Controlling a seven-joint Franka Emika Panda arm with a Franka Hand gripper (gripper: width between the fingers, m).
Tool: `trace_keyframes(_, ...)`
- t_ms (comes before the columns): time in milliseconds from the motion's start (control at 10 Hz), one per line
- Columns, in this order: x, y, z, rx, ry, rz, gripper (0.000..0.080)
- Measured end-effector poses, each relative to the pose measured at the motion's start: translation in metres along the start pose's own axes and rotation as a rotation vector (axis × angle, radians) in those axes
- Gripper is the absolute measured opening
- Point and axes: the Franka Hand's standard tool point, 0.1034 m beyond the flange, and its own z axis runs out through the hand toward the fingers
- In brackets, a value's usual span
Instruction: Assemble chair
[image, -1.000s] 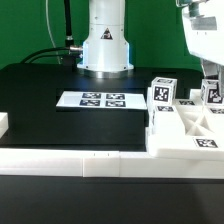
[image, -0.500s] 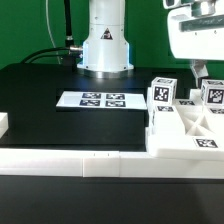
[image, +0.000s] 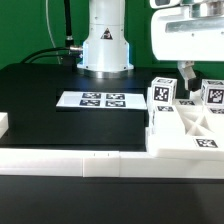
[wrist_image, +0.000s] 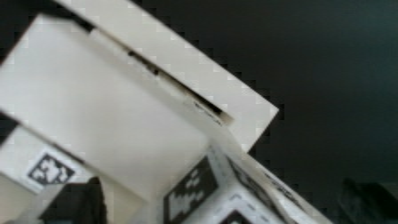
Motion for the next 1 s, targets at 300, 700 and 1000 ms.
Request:
trace_keyframes(300,0.0017,0.0012,-0.0006,-0.038,0.013,-0.268,0.0649)
trace_keyframes(700,0.003,-0.0012,-0.0032,-0.083,0.032,-0.583,0.0649)
trace_keyframes(1000,0.0038,-0.0008,-0.0033,-0.084,0.031,-0.623,0.0525)
